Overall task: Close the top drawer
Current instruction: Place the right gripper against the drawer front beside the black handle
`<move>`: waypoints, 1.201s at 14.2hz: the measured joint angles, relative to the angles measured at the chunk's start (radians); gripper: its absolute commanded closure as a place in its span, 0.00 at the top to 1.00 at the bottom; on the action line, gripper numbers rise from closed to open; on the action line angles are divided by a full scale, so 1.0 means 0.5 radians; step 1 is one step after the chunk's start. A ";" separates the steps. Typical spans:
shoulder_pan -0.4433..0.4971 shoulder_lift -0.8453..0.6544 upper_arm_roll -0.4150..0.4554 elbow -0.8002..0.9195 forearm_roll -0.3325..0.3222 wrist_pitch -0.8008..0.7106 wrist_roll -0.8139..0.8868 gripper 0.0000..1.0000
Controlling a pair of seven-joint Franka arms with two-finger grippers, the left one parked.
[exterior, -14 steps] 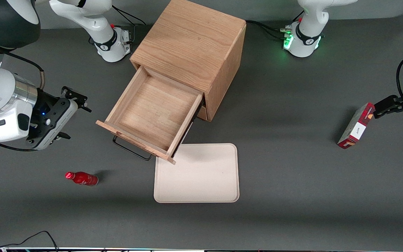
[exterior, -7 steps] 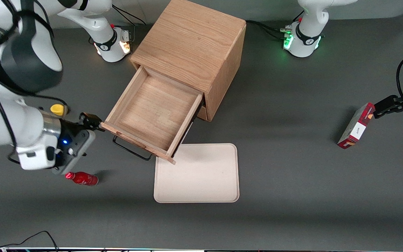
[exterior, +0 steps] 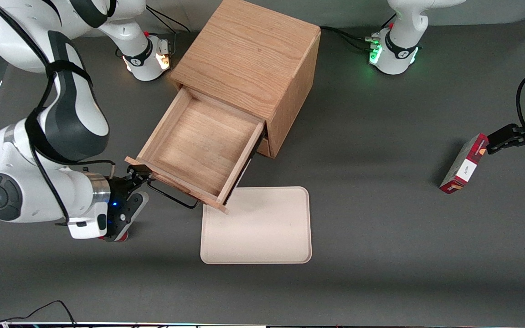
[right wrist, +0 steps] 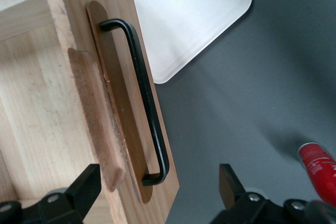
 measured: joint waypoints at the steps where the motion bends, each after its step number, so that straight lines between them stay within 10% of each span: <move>1: -0.003 0.011 -0.001 -0.023 0.024 0.016 0.005 1.00; 17: -0.009 0.124 -0.004 -0.101 0.093 0.199 0.208 1.00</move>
